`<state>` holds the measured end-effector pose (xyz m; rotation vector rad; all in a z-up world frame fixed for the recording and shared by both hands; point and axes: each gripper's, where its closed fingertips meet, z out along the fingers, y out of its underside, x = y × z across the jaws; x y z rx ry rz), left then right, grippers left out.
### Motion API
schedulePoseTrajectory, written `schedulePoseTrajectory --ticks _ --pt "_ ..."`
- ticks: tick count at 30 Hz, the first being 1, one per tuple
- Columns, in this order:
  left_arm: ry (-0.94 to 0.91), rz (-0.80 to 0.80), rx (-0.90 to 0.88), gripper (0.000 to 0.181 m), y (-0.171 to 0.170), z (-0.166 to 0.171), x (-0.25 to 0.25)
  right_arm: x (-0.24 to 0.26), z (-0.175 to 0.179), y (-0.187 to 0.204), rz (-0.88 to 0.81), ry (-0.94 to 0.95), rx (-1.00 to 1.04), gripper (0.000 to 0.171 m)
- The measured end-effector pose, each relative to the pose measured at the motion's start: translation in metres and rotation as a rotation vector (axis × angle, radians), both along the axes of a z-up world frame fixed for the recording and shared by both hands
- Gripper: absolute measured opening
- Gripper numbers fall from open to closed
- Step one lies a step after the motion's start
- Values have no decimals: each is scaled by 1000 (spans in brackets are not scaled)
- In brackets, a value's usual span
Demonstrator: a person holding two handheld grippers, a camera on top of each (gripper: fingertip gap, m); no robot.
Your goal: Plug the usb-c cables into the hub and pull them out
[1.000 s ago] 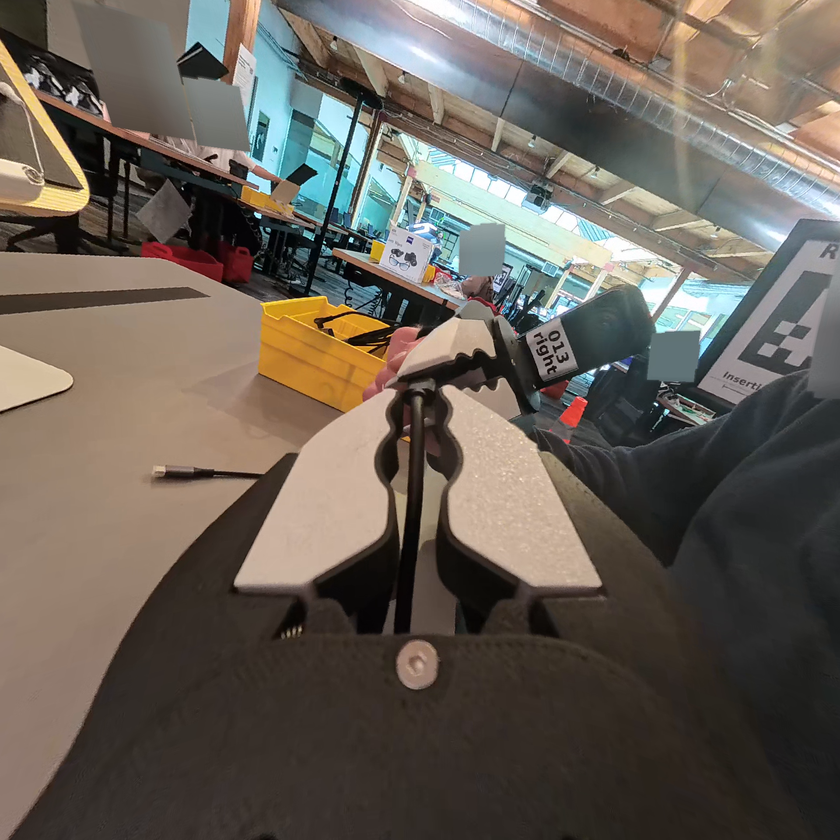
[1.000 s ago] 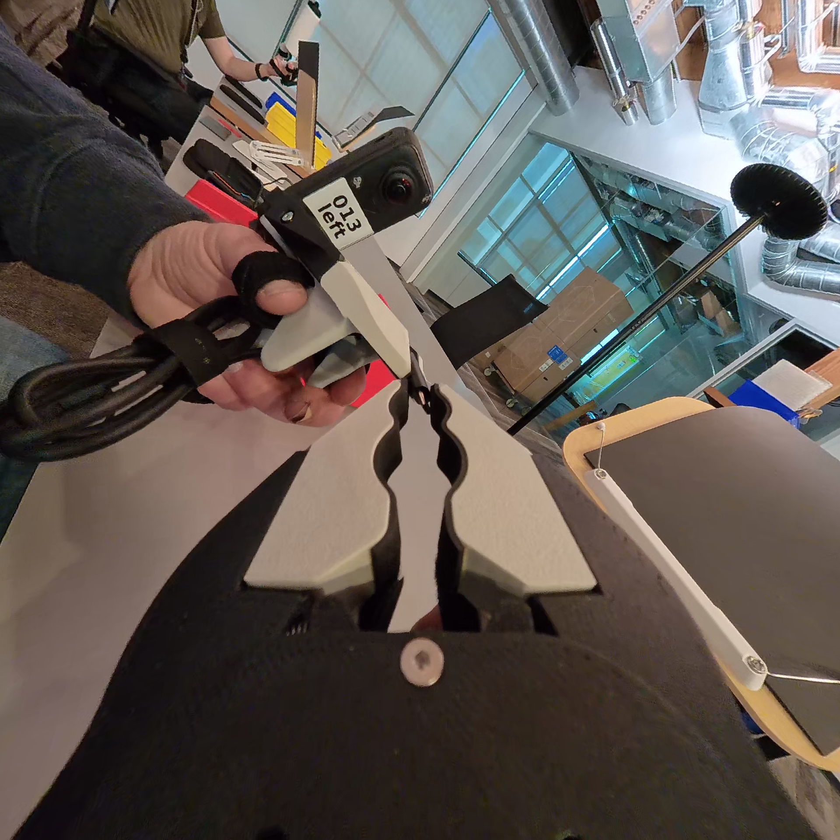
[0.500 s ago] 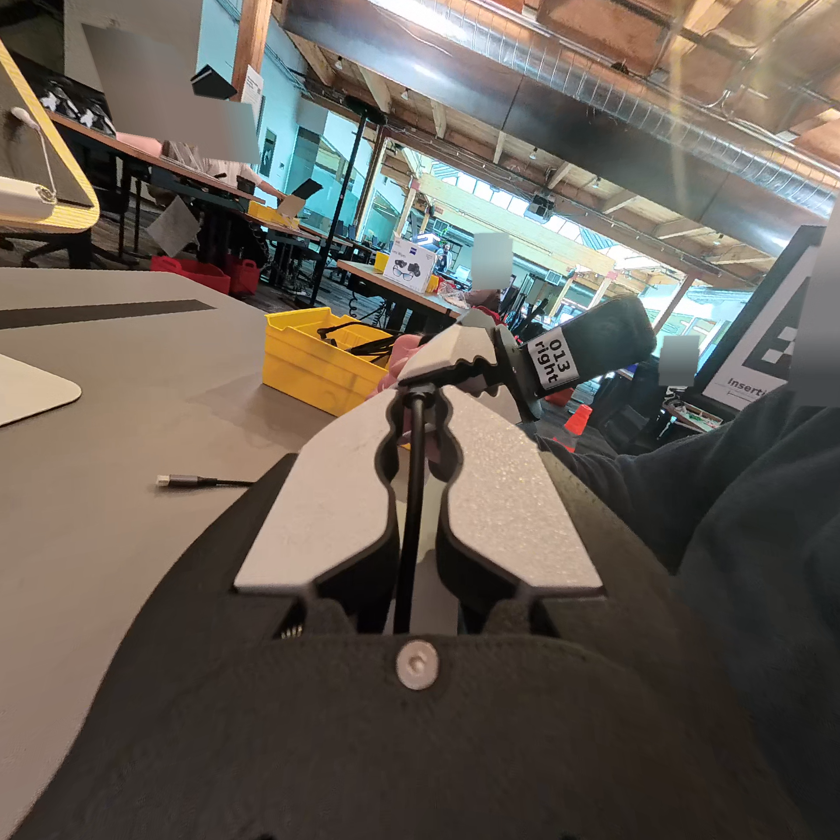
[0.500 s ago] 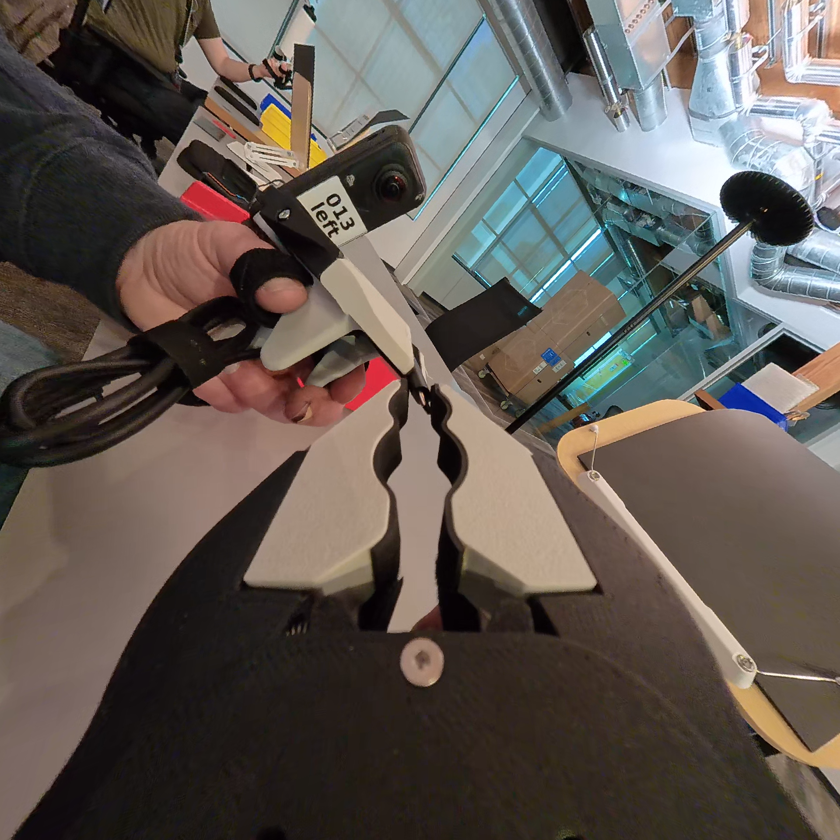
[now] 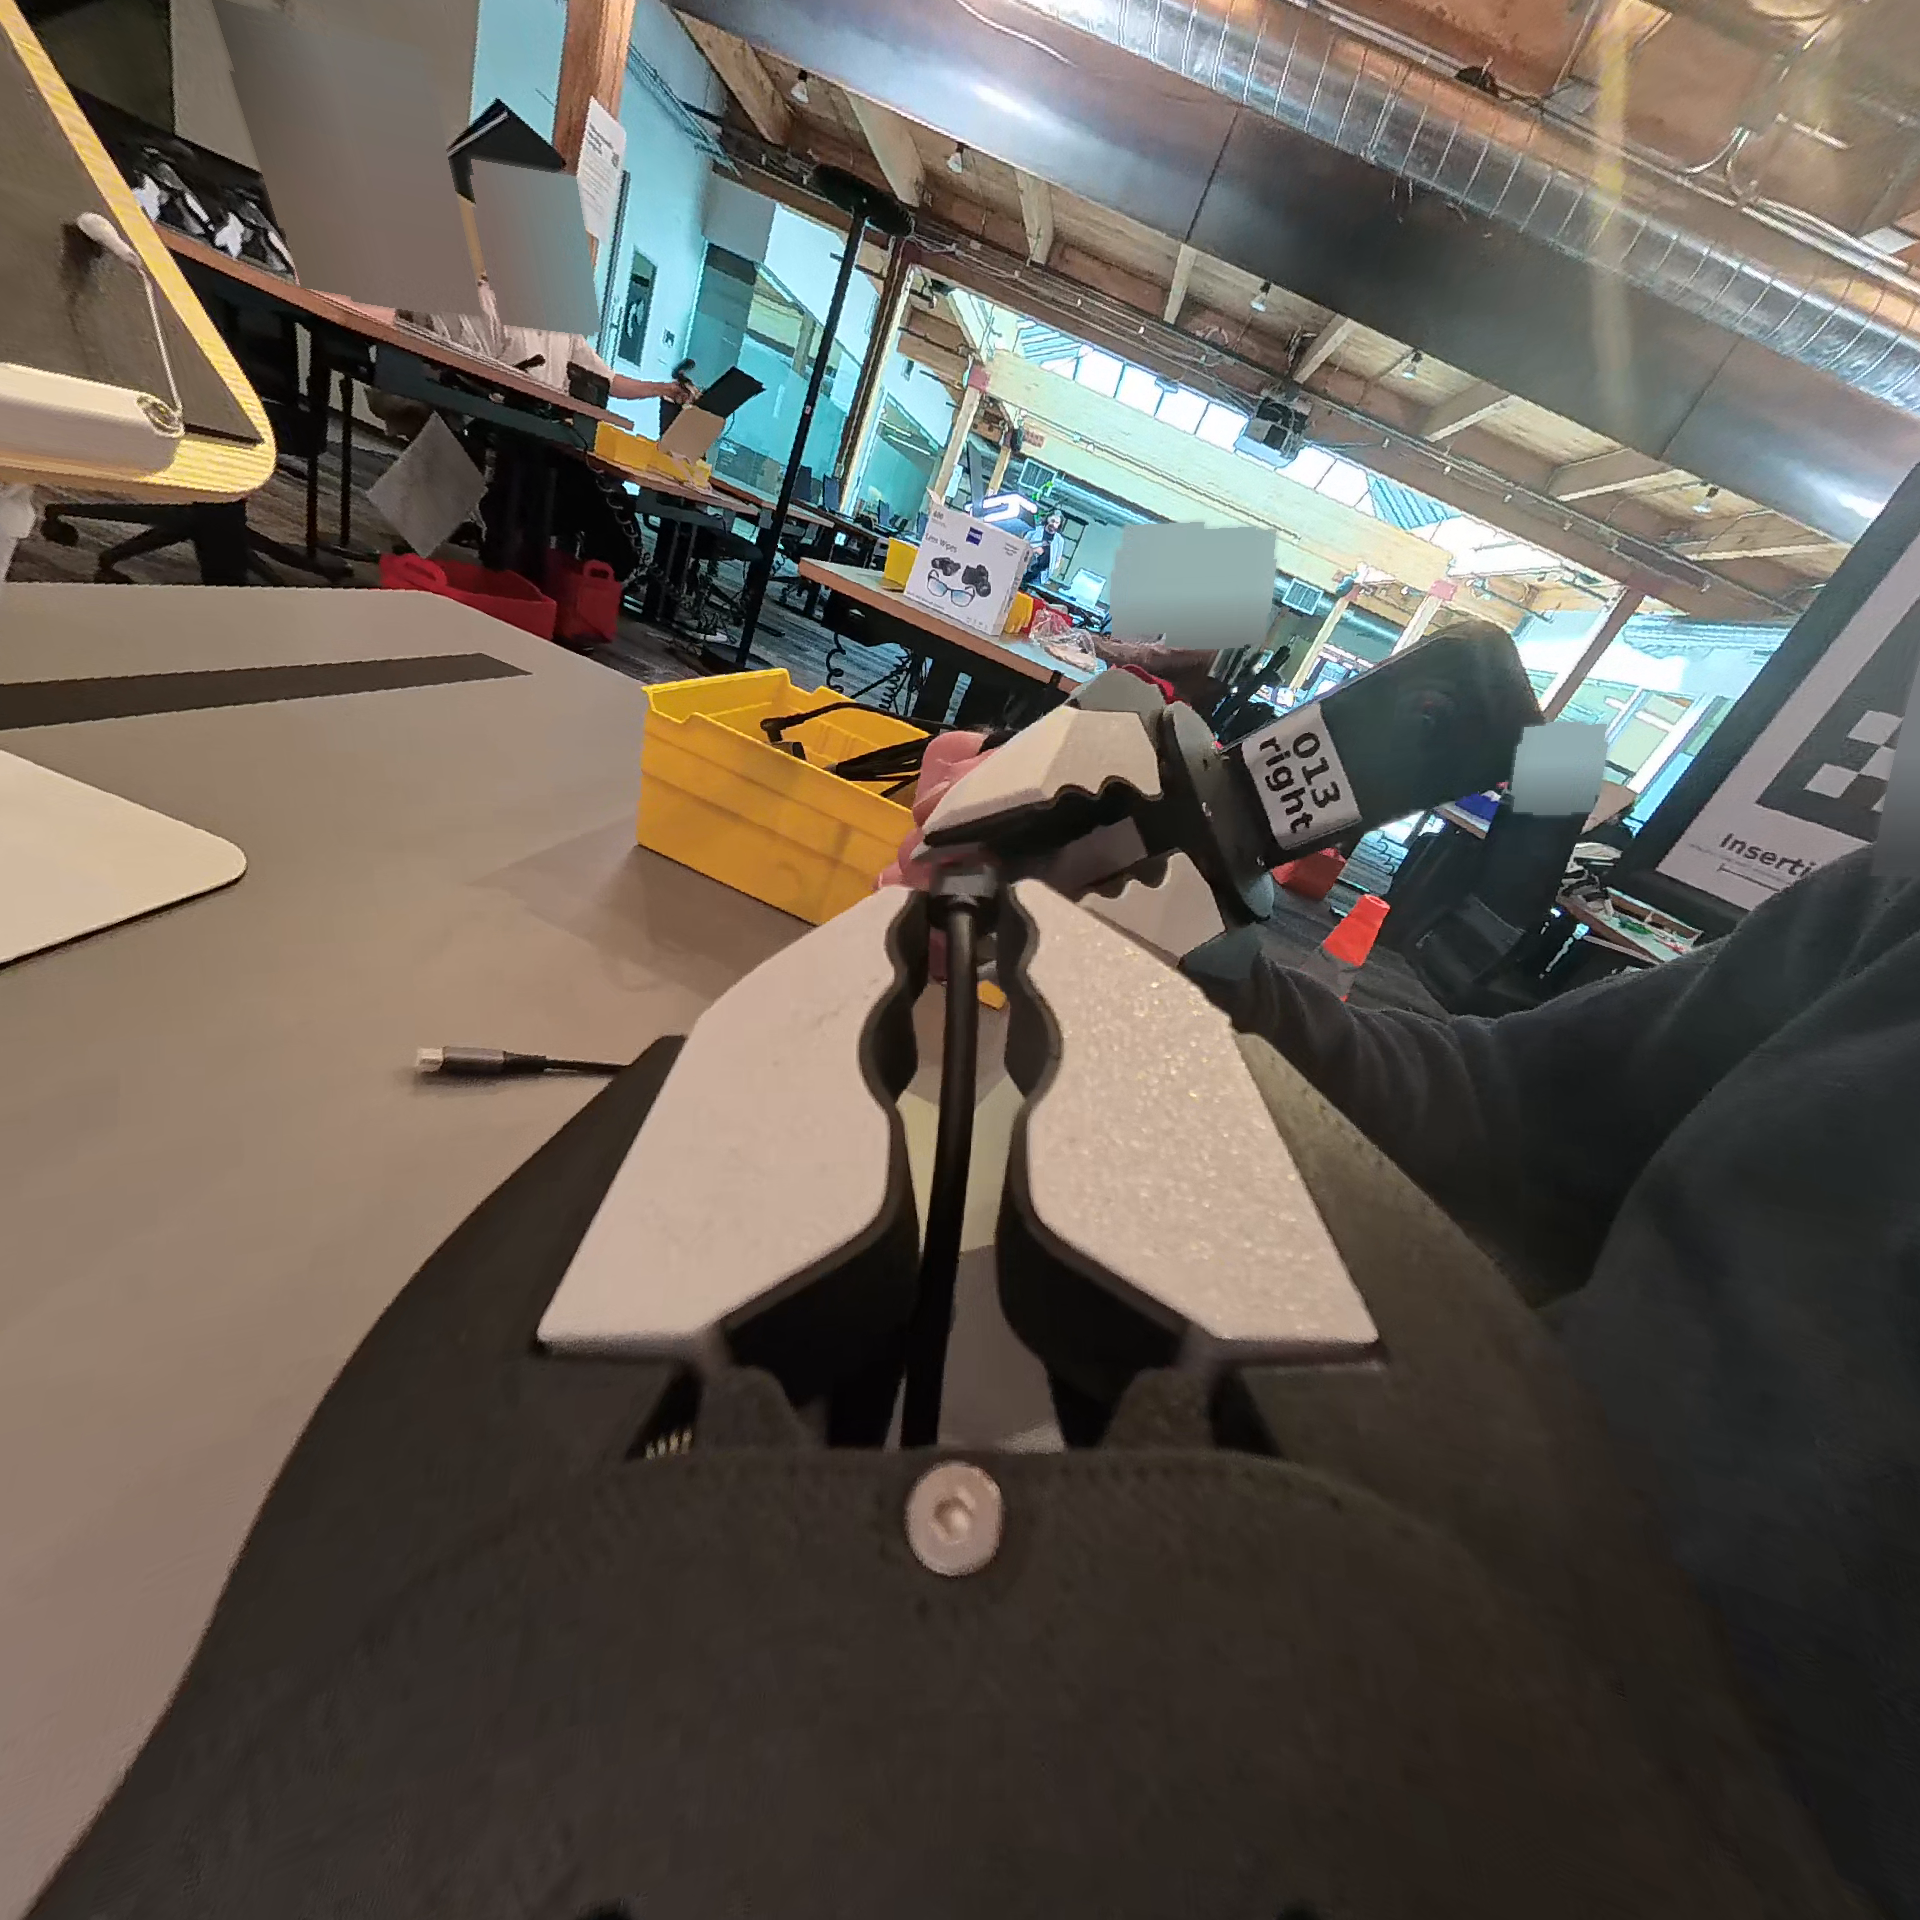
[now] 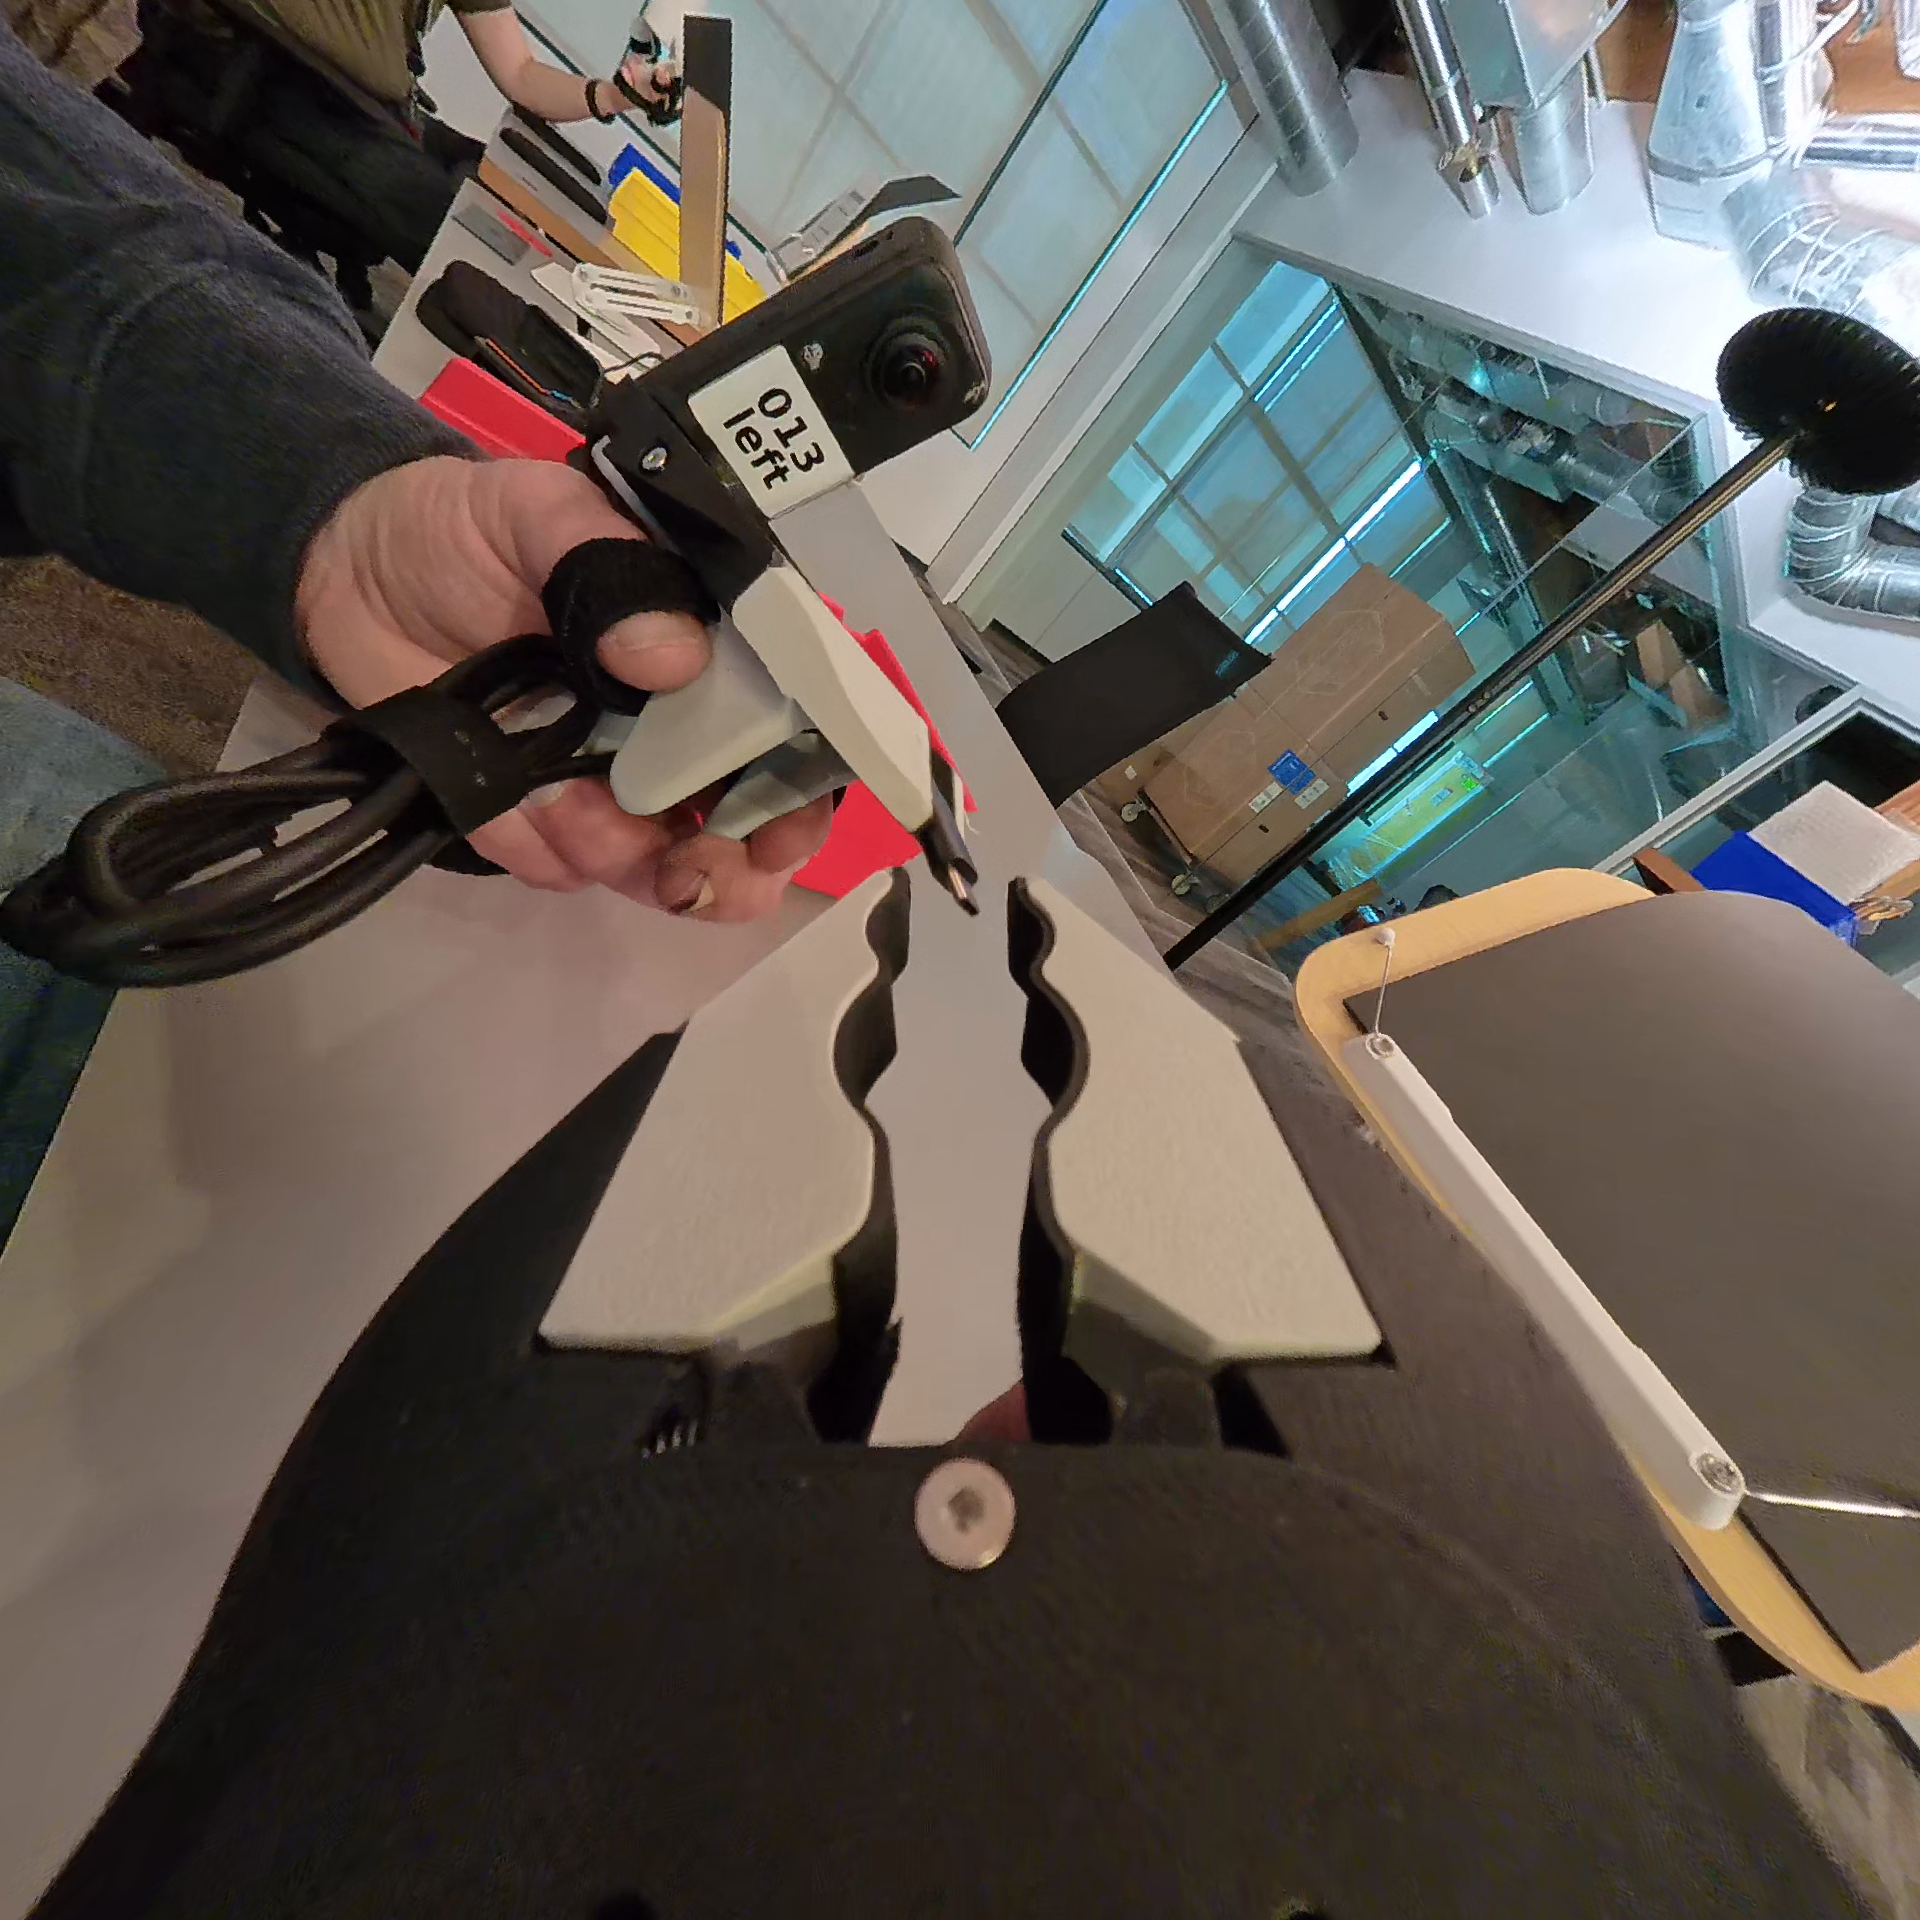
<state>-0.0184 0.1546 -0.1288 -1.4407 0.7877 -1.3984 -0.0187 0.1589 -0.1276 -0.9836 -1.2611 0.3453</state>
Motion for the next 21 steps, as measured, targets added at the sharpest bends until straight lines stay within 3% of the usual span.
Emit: schedulePoseTrajectory --ticks 8,14,21 --pt "55 29 10 12 7 -6 -7 32 -5 14 -100 -45 -103 13" --pt "122 51 56 12 8 -7 -15 59 -86 21 -122 -282 -486 31" --pt "176 71 77 12 9 -14 -19 61 -173 8 -105 -607 -657 44"
